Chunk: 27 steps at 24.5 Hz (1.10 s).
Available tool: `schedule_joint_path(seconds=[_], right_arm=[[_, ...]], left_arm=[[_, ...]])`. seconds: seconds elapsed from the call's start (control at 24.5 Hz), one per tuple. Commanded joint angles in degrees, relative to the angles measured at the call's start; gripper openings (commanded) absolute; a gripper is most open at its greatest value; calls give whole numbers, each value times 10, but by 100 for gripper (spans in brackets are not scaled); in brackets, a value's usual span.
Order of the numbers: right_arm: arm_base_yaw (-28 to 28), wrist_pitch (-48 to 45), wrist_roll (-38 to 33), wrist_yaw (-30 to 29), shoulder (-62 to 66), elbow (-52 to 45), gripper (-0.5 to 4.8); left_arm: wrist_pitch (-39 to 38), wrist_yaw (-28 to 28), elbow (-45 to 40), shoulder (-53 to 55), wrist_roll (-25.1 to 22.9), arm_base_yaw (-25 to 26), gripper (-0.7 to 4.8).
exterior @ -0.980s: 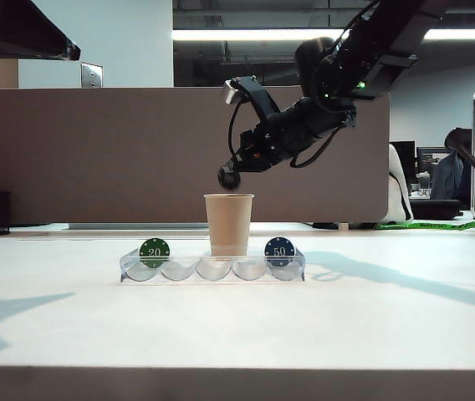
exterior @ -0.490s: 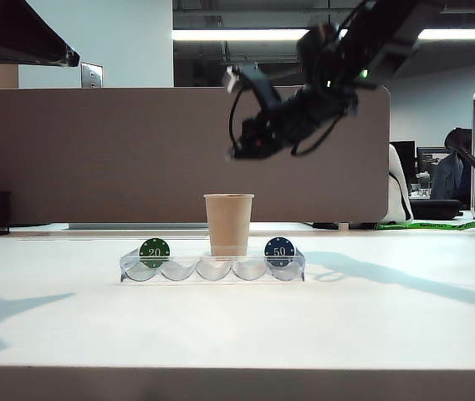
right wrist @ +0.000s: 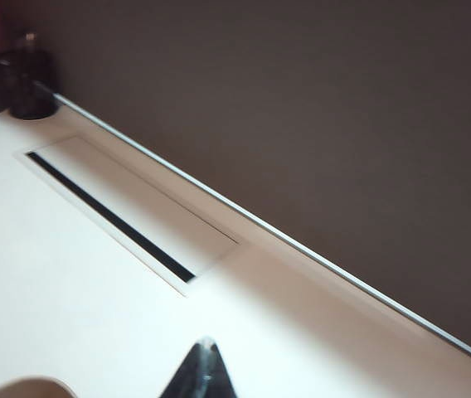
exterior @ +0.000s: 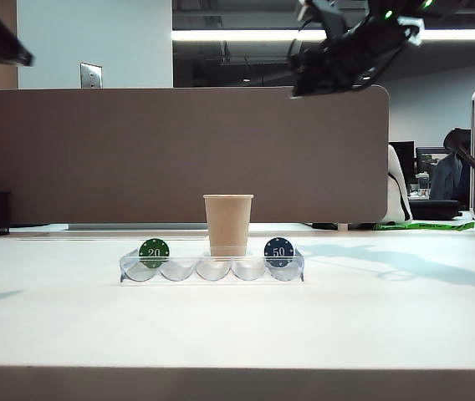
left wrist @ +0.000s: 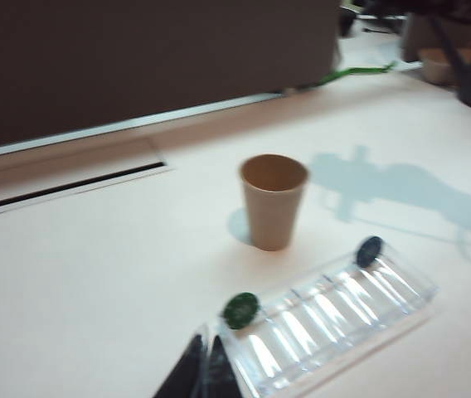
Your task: Pick up the chip with the greater value and put it into the paper cup.
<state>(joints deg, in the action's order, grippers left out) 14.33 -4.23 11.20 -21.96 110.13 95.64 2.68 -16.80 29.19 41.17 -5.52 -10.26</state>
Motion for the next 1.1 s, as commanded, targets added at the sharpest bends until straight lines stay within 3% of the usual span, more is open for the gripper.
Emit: schedule_joint_path(seconds=[0.04, 0.2, 0.49, 0.65, 0.86, 1.1], right_arm=[[-14, 33, -5, 15, -27, 2, -6], [-32, 90, -2, 45, -82, 2, -6], [-44, 142, 5, 96, -184, -30, -6], [-44, 107, 4, 120, -280, -140, -6], [-58, 30, -29, 172, -425, -316, -6], [-92, -11, -40, 209, -580, -489, -6]], left_arm=[[-19, -18, 1, -36, 2, 41, -5], [-70, -51, 0, -110, 16, 99, -5], [-126, -49, -2, -191, 45, 102, -5], [-150, -48, -3, -231, 55, 102, -5], [-164, 8, -19, -301, 104, 102, -5], [-176, 80, -72, -399, 120, 102, -5]])
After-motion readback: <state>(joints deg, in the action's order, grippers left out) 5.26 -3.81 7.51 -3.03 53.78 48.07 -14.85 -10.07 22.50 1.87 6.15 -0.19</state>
